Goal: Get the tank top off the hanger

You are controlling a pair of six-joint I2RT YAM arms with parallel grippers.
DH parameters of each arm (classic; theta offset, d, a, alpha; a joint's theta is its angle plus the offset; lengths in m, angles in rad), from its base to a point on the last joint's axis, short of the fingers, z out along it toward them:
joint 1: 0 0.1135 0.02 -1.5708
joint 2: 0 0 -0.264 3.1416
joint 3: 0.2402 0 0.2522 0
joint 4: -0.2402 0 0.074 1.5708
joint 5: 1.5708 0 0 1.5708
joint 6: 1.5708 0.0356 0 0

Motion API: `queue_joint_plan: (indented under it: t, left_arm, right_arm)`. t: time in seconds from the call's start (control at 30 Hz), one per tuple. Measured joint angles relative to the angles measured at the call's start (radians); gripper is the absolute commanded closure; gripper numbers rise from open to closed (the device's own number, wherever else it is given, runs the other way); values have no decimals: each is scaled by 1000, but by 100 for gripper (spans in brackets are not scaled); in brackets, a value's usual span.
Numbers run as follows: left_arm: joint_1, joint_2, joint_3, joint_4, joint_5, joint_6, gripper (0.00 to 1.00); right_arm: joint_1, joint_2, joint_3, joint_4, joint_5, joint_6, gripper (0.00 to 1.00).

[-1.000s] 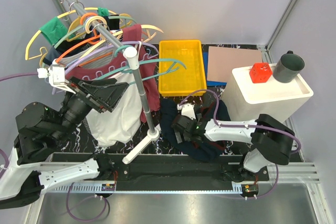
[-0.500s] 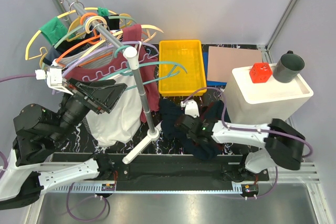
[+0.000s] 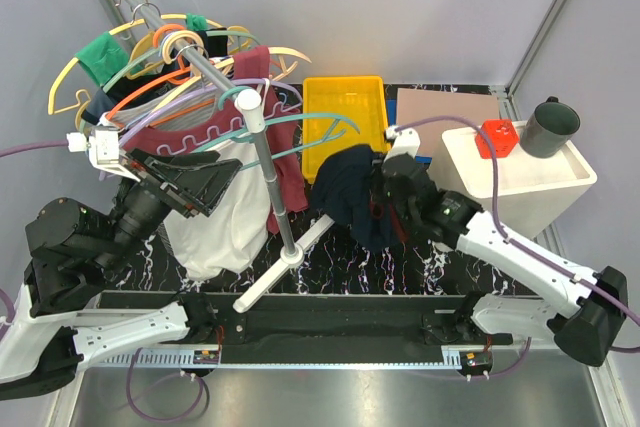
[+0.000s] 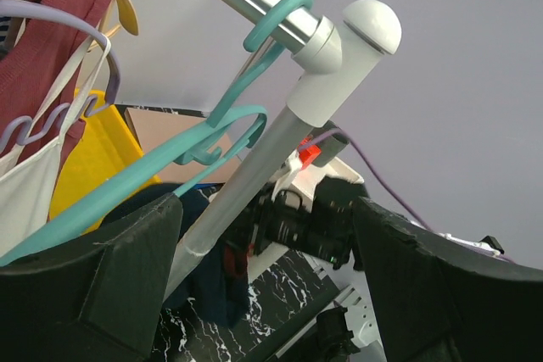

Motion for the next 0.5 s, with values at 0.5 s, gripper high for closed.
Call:
queue_joint_plan:
  t: [0.5]
  left_arm:
    - [0,0,2,0,1,1,15]
  right_arm:
    - [-374,398,443,163,-336,-74,100]
